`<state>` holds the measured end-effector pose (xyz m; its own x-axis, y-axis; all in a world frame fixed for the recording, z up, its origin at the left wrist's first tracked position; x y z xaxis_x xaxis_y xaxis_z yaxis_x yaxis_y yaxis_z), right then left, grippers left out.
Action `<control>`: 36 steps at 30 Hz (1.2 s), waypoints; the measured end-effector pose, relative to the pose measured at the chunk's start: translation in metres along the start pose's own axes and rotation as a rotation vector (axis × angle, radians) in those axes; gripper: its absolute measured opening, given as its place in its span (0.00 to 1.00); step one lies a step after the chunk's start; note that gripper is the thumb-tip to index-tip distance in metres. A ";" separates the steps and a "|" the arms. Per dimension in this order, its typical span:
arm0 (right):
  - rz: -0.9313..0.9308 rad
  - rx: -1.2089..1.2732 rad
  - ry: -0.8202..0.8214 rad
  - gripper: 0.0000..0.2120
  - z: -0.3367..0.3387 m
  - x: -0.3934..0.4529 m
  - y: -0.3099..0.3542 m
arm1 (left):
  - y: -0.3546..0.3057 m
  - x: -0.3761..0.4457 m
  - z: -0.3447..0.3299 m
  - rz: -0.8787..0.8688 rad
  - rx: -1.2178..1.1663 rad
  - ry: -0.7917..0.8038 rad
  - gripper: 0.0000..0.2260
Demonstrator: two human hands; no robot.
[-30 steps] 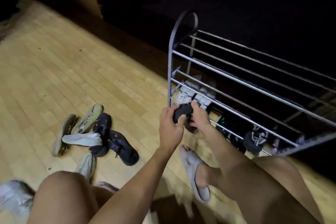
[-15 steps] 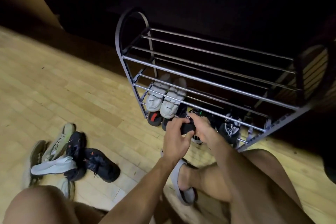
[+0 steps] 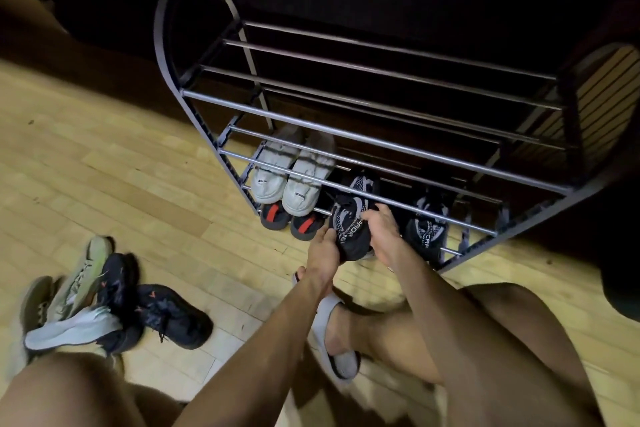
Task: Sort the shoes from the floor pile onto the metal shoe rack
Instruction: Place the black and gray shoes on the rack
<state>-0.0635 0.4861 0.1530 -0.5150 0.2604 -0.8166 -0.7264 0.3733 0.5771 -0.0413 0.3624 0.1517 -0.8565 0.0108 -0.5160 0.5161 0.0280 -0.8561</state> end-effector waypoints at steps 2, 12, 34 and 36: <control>-0.001 0.026 -0.040 0.16 0.003 0.005 0.005 | -0.003 0.009 -0.009 0.000 -0.017 0.015 0.14; 0.104 -0.205 -0.203 0.22 0.025 0.039 0.012 | -0.002 0.049 -0.041 -0.150 0.158 0.152 0.21; 0.061 -0.202 -0.403 0.23 0.028 0.070 0.004 | 0.009 0.082 -0.058 -0.231 0.524 0.248 0.19; 0.094 -0.256 -0.501 0.20 0.023 0.056 0.002 | 0.004 0.073 -0.044 -0.244 0.464 0.179 0.15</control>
<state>-0.0831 0.5218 0.1080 -0.3496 0.6956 -0.6276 -0.8072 0.1165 0.5787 -0.1025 0.4077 0.1121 -0.9181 0.2305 -0.3224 0.2158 -0.3916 -0.8945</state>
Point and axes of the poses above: each hand's wrist, its own x-axis towards the middle knuckle, its own z-axis out of the back of the hand, y = z × x, the point moved 3 cm from there along x, towards the middle knuckle, and after that the axes turned 10 degrees about -z, right-handed, at the moved point
